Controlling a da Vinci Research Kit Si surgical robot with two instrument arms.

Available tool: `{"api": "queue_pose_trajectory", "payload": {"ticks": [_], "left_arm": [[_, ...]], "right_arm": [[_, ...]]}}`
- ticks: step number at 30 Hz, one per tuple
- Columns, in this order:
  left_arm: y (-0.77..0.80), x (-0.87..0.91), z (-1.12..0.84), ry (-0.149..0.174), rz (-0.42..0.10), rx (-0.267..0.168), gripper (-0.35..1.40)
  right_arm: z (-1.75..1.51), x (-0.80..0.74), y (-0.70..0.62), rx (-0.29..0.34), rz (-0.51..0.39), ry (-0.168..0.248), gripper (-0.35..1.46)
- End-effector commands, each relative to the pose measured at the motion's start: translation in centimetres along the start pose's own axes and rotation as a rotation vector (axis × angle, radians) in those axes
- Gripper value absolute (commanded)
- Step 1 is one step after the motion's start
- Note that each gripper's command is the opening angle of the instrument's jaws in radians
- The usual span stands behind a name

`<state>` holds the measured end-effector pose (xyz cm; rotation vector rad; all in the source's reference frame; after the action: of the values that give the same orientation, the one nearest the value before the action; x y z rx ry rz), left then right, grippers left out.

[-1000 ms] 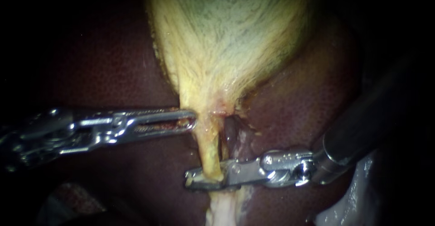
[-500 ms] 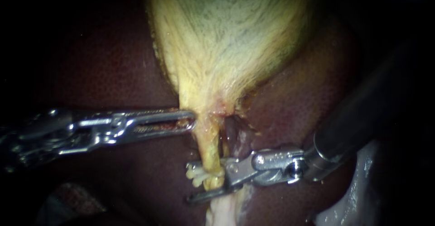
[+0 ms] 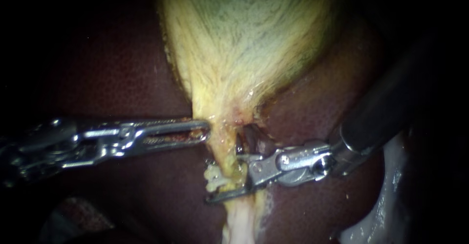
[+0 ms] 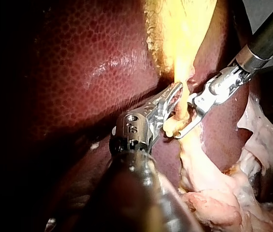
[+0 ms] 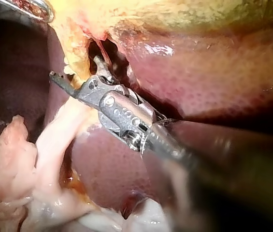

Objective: Going back second clip left tube

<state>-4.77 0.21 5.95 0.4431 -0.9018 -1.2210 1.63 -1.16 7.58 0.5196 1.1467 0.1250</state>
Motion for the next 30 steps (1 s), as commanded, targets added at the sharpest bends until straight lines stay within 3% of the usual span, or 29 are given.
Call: {"api": "queue_pose_trajectory", "payload": {"ticks": [1, 12, 19, 30], "left_arm": [[0.0, 0.0, 0.0, 0.0, 0.0, 0.0, -0.27], [0.03, 0.01, -0.01, 0.001, 0.001, 0.002, -0.27], [0.05, 0.01, 0.0, 0.001, 0.002, 0.002, -0.27], [0.05, 0.06, 0.06, -0.002, 0.004, -0.002, -0.27]], "right_arm": [[-0.02, 0.01, -0.02, -0.001, 0.002, 0.0, 0.6], [-0.33, 0.02, -0.15, -0.011, 0.001, 0.002, 0.6], [-0.79, 0.08, -0.25, -0.019, 0.007, 0.006, 0.6], [-1.51, 0.31, -0.15, -0.055, -0.087, 0.004, 0.6]]}}
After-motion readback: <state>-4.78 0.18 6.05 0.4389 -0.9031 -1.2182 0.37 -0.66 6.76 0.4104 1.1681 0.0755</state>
